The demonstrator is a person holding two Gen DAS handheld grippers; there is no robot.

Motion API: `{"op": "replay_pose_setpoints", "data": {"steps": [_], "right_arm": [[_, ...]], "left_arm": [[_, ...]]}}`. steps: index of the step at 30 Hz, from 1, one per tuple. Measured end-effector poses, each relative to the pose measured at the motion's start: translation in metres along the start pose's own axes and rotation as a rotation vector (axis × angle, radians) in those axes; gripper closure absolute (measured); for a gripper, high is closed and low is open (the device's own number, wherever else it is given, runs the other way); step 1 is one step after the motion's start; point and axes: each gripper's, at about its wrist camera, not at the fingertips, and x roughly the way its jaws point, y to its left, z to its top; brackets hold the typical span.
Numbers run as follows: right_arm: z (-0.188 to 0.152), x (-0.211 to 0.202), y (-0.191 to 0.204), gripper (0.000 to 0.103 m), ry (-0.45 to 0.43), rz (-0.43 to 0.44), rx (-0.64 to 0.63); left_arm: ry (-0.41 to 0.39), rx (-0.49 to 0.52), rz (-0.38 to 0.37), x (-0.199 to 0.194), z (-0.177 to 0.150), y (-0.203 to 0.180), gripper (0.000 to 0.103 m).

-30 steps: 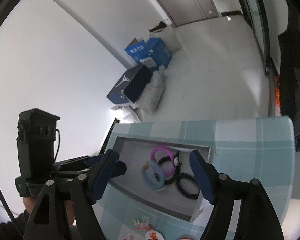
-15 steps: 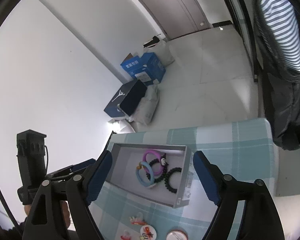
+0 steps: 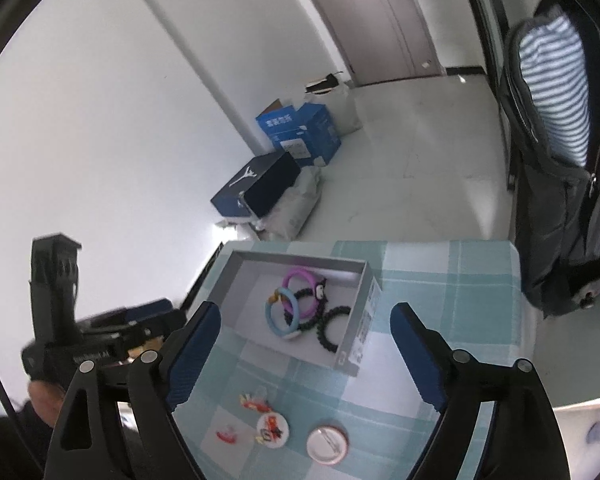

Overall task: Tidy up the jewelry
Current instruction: 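Withdraw both grippers from the box back over the table, then grasp the white round badge with the right gripper while the left gripper grasps the red charm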

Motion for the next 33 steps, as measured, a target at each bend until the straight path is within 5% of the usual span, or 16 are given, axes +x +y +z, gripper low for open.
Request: {"op": "replay_pose_setpoints", "data": {"steps": [15, 22, 33], "right_arm": [[-0.059, -0.016, 0.021, 0.006, 0.019, -0.098, -0.164], [-0.096, 0.003, 0.025, 0.006, 0.132, -0.198, -0.267], [-0.138, 0.028, 0.032, 0.008, 0.229, -0.302, -0.341]], "left_arm": [[0.035, 0.018, 0.138, -0.012, -0.064, -0.001, 0.035], [0.073, 0.106, 0.213, -0.004, -0.093, -0.001, 0.035], [0.094, 0.044, 0.173, -0.004, -0.097, 0.008, 0.035]]}}
